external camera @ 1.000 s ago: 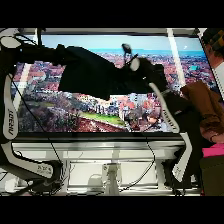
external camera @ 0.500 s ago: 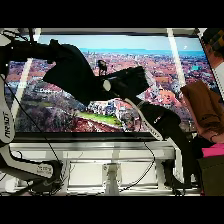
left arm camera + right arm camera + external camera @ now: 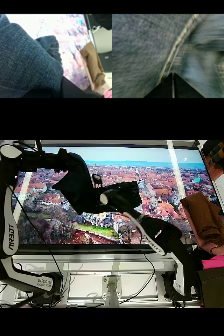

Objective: Fold the clothes and pants, and hang the long-sleeved shirts on hangers.

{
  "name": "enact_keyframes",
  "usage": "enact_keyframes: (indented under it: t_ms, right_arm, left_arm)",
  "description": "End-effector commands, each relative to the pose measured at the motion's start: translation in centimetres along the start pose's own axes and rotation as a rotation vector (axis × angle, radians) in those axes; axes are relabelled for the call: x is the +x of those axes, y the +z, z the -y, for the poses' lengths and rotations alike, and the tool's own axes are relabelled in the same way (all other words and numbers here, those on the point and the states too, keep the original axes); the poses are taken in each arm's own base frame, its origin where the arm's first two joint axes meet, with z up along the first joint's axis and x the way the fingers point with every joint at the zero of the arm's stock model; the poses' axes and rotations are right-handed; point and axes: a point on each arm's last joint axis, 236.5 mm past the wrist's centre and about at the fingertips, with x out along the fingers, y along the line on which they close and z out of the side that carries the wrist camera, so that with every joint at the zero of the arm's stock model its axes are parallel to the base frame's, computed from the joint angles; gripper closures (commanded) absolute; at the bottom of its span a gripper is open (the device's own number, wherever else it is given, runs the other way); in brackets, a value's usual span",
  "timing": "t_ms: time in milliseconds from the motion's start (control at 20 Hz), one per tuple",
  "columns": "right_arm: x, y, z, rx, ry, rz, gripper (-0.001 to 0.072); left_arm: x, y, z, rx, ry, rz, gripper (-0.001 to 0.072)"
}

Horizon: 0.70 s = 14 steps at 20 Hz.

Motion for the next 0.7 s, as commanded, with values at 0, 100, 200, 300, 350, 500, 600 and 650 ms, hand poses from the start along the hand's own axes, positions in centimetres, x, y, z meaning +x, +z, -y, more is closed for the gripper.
enact_keyframes:
  t_ms: [0,100,200,300,350,500,600,650]
  right_arm:
    - [-4.3,2.1,6.3,-0.021,-0.166,-0.032,0.0679]
    - [-7.7,4.4,9.1,-0.018,-0.232,0.002,0.0679]
    - [-11.1,6.4,11.9,-0.004,-0.297,0.034,0.0678]
    - [-14.2,8.1,14.1,0.018,-0.336,0.073,0.0678]
    - [-15.6,9.0,14.9,0.025,-0.346,0.098,0.0678]
    - [-19.8,11.5,17.4,0.060,-0.378,0.181,0.0678]
    - [-22.1,12.6,18.8,0.080,-0.392,0.218,0.0678]
    - [-23.1,13.0,19.4,0.077,-0.400,0.231,0.0678]
  left_arm:
    - [2.4,-0.4,-0.5,-0.015,0.008,-0.006,0.0674]
    - [4.1,-0.7,-0.9,-0.060,0.009,-0.009,0.0674]
    - [5.9,-0.8,-0.9,-0.087,0.010,0.005,0.0674]
    - [7.9,-0.9,0.1,-0.102,-0.001,0.023,0.0674]
    - [8.8,-0.9,0.9,-0.102,-0.014,0.038,0.0674]
    - [12.2,-0.5,4.1,-0.115,-0.064,0.118,0.0673]
    - [15.0,-1.1,5.3,-0.108,-0.063,0.158,0.0673]
    - [16.4,-1.7,5.9,-0.106,-0.064,0.165,0.0667]
